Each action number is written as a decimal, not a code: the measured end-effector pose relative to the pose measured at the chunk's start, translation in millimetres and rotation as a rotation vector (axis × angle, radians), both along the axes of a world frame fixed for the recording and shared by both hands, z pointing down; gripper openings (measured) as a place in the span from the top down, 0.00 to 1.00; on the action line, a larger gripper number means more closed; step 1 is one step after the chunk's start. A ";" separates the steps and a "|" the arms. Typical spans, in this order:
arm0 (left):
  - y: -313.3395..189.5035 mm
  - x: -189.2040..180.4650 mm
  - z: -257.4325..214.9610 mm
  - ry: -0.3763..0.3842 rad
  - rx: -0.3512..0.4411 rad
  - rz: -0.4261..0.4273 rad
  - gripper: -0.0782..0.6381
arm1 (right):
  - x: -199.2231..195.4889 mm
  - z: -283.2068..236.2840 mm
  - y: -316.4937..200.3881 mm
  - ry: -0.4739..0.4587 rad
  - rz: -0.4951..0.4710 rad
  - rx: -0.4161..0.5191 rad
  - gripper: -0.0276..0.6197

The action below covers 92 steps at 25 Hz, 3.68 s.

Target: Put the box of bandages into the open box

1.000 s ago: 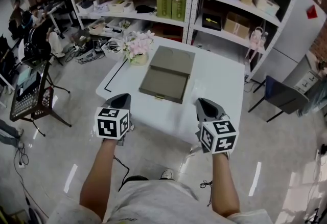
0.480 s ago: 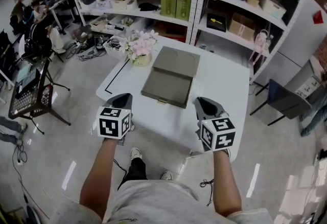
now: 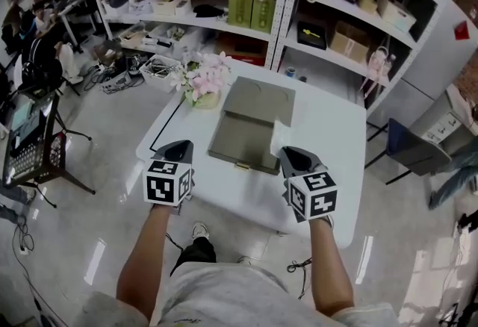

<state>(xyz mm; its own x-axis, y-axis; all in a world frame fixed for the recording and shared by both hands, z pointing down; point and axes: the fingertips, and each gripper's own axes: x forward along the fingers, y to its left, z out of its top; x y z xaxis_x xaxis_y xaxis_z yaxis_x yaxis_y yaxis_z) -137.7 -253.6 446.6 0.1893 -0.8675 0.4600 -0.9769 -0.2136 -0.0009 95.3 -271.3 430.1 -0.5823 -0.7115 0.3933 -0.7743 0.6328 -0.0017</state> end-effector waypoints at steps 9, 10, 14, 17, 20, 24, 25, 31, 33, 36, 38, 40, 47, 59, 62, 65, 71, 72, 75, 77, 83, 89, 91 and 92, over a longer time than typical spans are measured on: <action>-47.2 -22.1 14.1 0.020 -0.018 0.058 0.89 | -31.1 31.1 -35.1 0.057 0.019 -0.065 0.95; -52.3 -23.1 14.8 0.022 -0.020 0.066 0.89 | -33.0 35.0 -38.8 0.065 0.023 -0.074 0.95; -68.9 -26.2 20.7 0.028 -0.026 0.097 0.89 | -39.3 52.3 -50.4 0.084 0.038 -0.110 0.95; -79.7 -30.3 24.3 0.037 -0.029 0.114 0.89 | -46.1 63.0 -58.8 0.088 0.047 -0.140 0.95; -87.6 -33.9 31.0 0.045 -0.039 0.134 0.89 | -53.6 74.3 -65.6 0.105 0.053 -0.169 0.95; -97.3 -40.7 35.2 0.059 -0.047 0.150 0.89 | -61.6 86.2 -73.5 0.148 0.050 -0.199 0.95; -99.9 -42.8 35.9 0.060 -0.048 0.154 0.89 | -62.9 89.1 -75.5 0.160 0.051 -0.205 0.95; -112.0 -51.4 41.3 0.084 -0.054 0.171 0.89 | -65.1 109.4 -85.7 0.205 0.069 -0.249 0.95; -115.7 -51.2 43.4 0.090 -0.057 0.183 0.89 | -66.6 114.9 -88.7 0.214 0.075 -0.264 0.95; -120.4 -48.4 47.1 0.090 -0.065 0.207 0.89 | -66.7 121.0 -92.2 0.227 0.083 -0.282 0.95; -123.3 -46.8 48.4 0.092 -0.068 0.221 0.89 | -65.5 124.8 -94.2 0.236 0.088 -0.292 0.95; -126.0 -46.5 48.9 0.095 -0.068 0.232 0.89 | -64.8 128.8 -95.2 0.247 0.093 -0.303 0.95; -132.9 -49.5 56.4 0.101 -0.084 0.262 0.89 | -68.9 139.2 -96.1 0.284 0.095 -0.337 0.94; -146.4 -58.7 65.1 0.115 -0.094 0.292 0.89 | -77.8 156.6 -97.9 0.308 0.090 -0.394 0.93; -148.2 -60.0 66.7 0.114 -0.097 0.298 0.89 | -79.3 158.3 -98.3 0.312 0.090 -0.402 0.92; -148.5 -58.6 68.1 0.114 -0.100 0.308 0.89 | -79.8 158.5 -98.8 0.309 0.095 -0.404 0.91; -144.8 -56.0 68.6 0.111 -0.107 0.317 0.89 | -79.7 154.0 -98.1 0.283 0.105 -0.406 0.89; -144.0 -55.6 68.7 0.109 -0.107 0.316 0.89 | -79.7 153.1 -97.9 0.274 0.106 -0.406 0.89; -141.1 -54.1 67.9 0.104 -0.103 0.314 0.89 | -78.9 150.8 -96.5 0.257 0.108 -0.400 0.88; -138.4 -53.8 66.3 0.103 -0.103 0.311 0.89 | -78.9 147.1 -94.9 0.252 0.108 -0.393 0.87; -131.0 -46.8 60.6 0.095 -0.096 0.309 0.89 | -75.8 136.2 -90.7 0.222 0.107 -0.369 0.86; -124.0 -36.5 52.5 0.088 -0.089 0.310 0.89 | -69.7 116.5 -84.0 0.167 0.124 -0.336 0.86; -122.1 -31.1 49.9 0.087 -0.085 0.310 0.89 | -65.9 109.8 -80.5 0.152 0.129 -0.325 0.86; -121.1 -27.9 48.4 0.088 -0.083 0.311 0.89 | -63.6 106.4 -78.6 0.146 0.131 -0.320 0.86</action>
<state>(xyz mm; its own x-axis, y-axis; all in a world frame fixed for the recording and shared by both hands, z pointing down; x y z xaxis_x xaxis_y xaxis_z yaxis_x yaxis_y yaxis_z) -165.5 -374.7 494.9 0.4814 -0.7218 0.4973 -0.8603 -0.4978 0.1103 31.6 -349.9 536.5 -0.4163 -0.6037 0.6799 -0.8552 0.5140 -0.0672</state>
